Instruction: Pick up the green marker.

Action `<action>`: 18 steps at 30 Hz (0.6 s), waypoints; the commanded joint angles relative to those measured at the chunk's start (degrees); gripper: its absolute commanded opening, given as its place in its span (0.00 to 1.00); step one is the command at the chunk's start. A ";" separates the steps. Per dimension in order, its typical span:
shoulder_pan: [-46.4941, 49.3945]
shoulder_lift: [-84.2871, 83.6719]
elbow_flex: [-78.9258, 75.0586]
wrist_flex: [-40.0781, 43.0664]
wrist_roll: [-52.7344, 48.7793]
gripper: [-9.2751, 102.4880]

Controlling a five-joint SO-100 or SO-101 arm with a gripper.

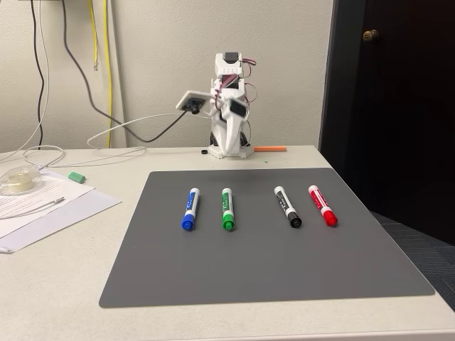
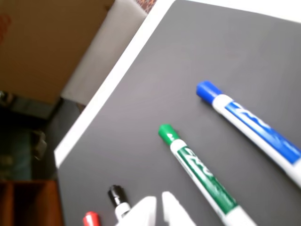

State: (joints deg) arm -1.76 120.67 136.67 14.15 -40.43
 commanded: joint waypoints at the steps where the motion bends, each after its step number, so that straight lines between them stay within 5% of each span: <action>1: -0.44 -5.19 -7.65 2.02 -8.88 0.09; 11: -1.05 -21.36 -29.00 19.34 -25.75 0.08; 18: -0.44 -29.27 -33.57 18.63 -30.59 0.10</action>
State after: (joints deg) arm -2.55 95.80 110.30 31.29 -68.55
